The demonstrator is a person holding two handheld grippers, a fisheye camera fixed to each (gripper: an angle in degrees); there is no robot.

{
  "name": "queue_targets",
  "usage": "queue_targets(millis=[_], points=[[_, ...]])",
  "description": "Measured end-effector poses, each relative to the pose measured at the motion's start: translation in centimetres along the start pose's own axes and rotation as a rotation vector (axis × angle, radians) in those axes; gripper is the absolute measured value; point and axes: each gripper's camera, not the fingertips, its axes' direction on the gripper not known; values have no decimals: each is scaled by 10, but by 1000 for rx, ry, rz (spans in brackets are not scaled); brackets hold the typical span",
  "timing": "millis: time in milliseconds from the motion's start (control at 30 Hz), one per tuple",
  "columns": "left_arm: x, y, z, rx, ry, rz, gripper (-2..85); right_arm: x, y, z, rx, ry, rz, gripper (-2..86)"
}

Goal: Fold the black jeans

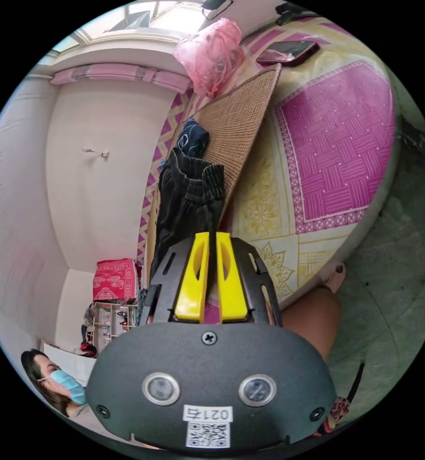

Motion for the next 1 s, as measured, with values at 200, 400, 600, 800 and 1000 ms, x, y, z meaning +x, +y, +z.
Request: queue_targets(millis=[200,400,600,800,1000], points=[[-14,5,3,0,43,-4,-1,4,10,9,-31,-29,-1,10],[-2,6,18,-9,85,13,102,16,17,38,-58,12,-27,31],[-20,1,42,-33,22,-62,7,28,27,67,-61,24,-15,16],[-32,10,43,-107,56,-116,30,45,34,74,-62,-27,10,6],[-24,-1,85,-165,43,-97,114,67,40,91,-53,-60,25,4]])
